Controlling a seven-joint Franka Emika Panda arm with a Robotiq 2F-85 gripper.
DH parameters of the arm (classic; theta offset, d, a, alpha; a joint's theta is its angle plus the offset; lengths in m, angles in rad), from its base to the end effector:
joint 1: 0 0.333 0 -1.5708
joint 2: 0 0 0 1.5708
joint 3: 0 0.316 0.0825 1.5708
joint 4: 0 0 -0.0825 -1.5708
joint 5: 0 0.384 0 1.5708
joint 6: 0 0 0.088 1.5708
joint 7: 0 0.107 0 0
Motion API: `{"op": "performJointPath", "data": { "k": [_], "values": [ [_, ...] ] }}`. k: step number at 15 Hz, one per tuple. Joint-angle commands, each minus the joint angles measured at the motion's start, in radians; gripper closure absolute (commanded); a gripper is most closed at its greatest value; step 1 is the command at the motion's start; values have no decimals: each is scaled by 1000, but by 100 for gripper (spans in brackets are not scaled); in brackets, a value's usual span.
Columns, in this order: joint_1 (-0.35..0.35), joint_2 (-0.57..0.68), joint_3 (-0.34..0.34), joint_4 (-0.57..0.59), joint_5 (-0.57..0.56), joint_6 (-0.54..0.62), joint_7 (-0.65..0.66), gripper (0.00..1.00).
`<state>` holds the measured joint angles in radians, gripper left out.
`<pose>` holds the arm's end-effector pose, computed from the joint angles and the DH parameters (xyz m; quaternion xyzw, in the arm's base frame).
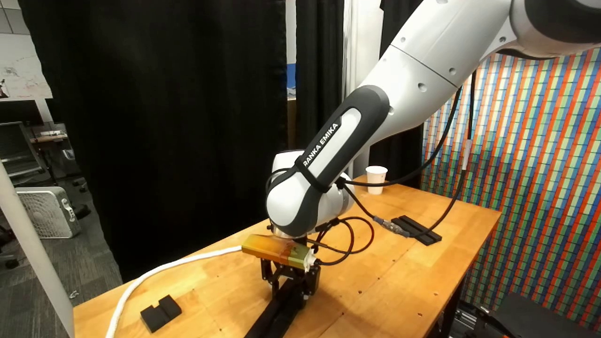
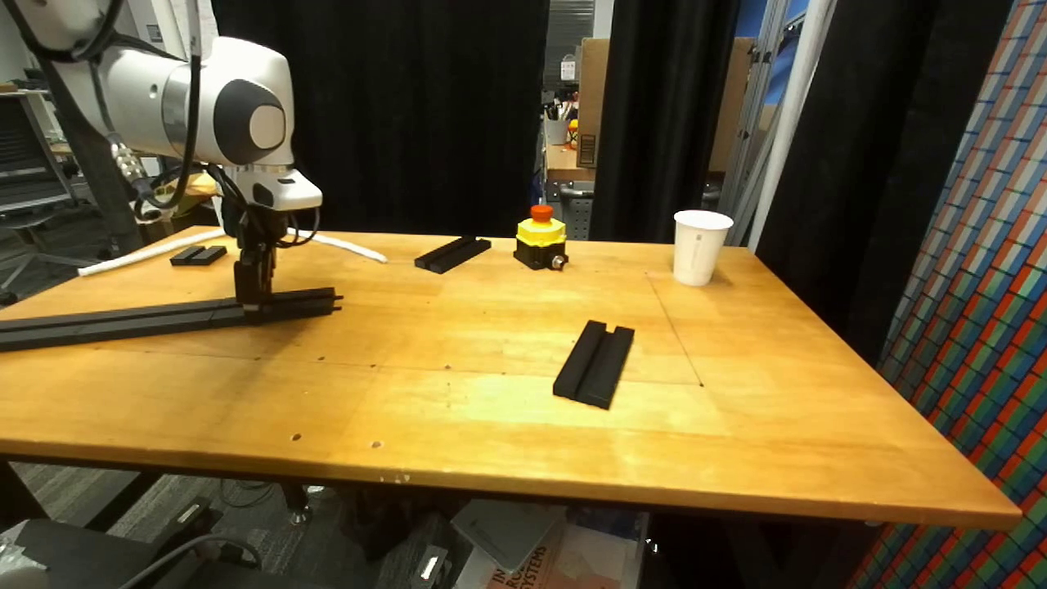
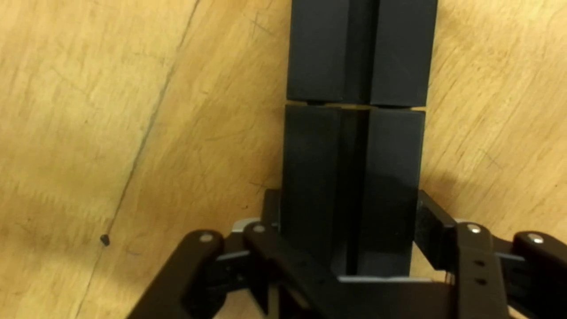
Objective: Connect the four black pieces together
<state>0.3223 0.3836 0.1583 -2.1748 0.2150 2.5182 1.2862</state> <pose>0.4963 0.2575 0.2120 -0.8754 0.4744 0.0826 0.0420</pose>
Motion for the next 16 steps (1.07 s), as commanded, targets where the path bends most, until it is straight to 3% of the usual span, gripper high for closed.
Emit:
{"op": "performJointPath", "data": {
  "k": [1,5,8,13,16],
  "values": [
    [33,22,2,2,-10,53,36,1],
    [73,-47,-8,-35,-27,60,108,0],
    [108,-153,-21,-67,-87,-3,211,0],
    [80,-411,19,-125,-240,-263,371,0],
    [18,-561,34,-177,-248,-416,270,0]
  ]
}}
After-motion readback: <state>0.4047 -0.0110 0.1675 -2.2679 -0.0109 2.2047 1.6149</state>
